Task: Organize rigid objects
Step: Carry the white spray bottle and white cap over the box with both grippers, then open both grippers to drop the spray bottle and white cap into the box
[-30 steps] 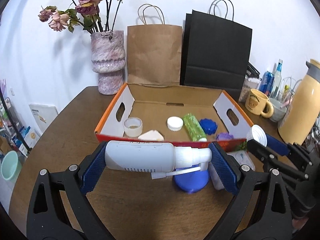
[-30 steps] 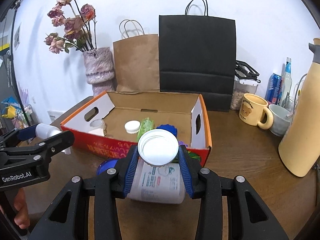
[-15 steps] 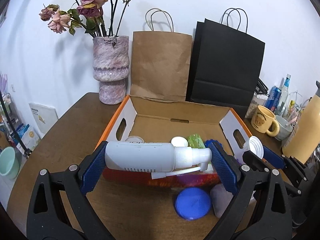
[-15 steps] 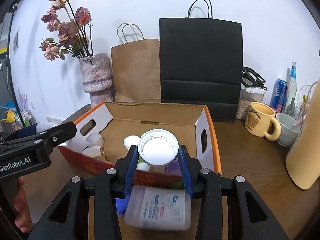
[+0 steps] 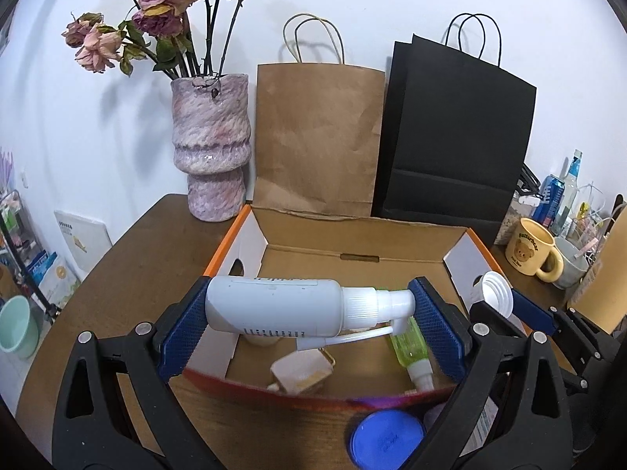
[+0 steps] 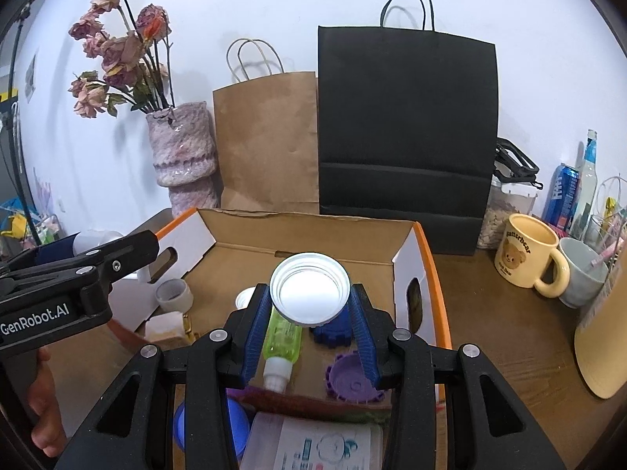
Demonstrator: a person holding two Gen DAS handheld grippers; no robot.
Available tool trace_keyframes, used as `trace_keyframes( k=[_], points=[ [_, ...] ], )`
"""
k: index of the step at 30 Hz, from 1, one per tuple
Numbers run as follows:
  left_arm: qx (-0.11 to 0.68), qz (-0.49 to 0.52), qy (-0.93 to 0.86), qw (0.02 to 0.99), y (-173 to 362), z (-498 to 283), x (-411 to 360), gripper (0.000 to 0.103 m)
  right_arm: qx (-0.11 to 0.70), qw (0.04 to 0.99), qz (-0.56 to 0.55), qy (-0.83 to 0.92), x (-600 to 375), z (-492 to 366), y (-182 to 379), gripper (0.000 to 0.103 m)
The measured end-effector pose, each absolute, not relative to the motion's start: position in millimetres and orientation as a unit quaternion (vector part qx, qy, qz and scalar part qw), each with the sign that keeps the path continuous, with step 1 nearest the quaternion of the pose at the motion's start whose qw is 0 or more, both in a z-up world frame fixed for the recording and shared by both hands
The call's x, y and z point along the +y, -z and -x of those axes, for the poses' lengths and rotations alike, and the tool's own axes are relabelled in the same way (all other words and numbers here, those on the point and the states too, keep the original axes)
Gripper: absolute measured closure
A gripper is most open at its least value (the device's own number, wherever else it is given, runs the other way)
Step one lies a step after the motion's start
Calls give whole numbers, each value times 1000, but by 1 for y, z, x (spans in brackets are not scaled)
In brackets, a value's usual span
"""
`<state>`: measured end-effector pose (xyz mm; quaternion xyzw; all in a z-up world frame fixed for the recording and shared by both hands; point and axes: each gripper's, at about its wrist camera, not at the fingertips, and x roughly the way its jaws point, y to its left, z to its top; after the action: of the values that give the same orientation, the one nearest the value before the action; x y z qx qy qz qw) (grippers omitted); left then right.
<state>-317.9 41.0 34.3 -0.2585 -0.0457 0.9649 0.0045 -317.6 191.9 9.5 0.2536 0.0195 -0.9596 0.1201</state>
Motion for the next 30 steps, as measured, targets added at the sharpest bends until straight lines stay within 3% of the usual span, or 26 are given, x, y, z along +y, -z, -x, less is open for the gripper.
trace_keyframes(
  k=[30],
  points=[
    [2, 267, -964, -15, -16, 379, 37, 7, 54, 123, -288, 948, 184, 376, 6, 58]
  ],
)
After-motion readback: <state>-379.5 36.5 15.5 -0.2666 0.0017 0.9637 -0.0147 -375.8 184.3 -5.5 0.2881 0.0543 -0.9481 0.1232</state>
